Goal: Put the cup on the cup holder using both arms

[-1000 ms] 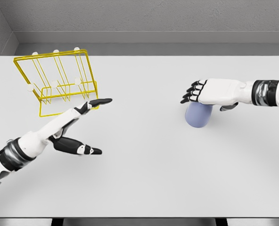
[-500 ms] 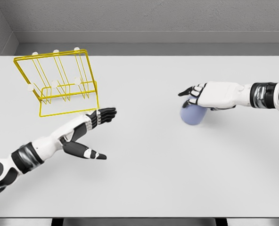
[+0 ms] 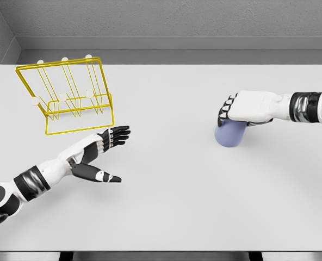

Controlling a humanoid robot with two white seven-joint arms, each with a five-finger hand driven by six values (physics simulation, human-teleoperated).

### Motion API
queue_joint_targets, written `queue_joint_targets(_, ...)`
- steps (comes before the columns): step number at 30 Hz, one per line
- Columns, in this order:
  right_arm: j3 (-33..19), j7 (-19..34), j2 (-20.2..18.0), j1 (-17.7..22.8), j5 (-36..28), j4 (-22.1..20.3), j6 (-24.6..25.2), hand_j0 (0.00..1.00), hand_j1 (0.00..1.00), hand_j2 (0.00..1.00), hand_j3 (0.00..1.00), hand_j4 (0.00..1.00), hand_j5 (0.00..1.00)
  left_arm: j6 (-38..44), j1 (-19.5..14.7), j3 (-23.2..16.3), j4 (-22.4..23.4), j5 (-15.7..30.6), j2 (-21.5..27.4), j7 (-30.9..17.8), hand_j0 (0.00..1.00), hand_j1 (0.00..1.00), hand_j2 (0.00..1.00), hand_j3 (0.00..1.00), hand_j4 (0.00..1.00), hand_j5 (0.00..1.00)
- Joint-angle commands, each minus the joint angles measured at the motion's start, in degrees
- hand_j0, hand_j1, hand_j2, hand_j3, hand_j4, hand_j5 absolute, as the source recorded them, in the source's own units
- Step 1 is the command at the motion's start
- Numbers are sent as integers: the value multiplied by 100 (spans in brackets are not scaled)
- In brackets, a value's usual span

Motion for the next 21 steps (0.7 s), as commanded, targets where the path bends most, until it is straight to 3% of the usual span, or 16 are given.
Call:
queue_joint_targets(1,-10,0,-40,0,-27,-269,13,64,64,64,64,64,64,5,0,3,19,25,-18,0,100,100,100,100,100,100)
queue_joint_targets(8,-19,158,-321,26,-27,-1236,13,63,63,63,63,63,63,5,0,-6,133,113,-44,0,100,100,100,100,100,100)
queue_joint_targets(14,-19,255,-225,0,-80,-1377,13,63,63,63,63,63,63,5,-9,-24,265,105,-141,0,100,100,100,100,100,100)
queue_joint_targets(21,-1,255,294,0,-142,-1377,13,63,63,63,63,63,63,-3,-26,-24,309,96,-211,0,100,100,100,100,100,100)
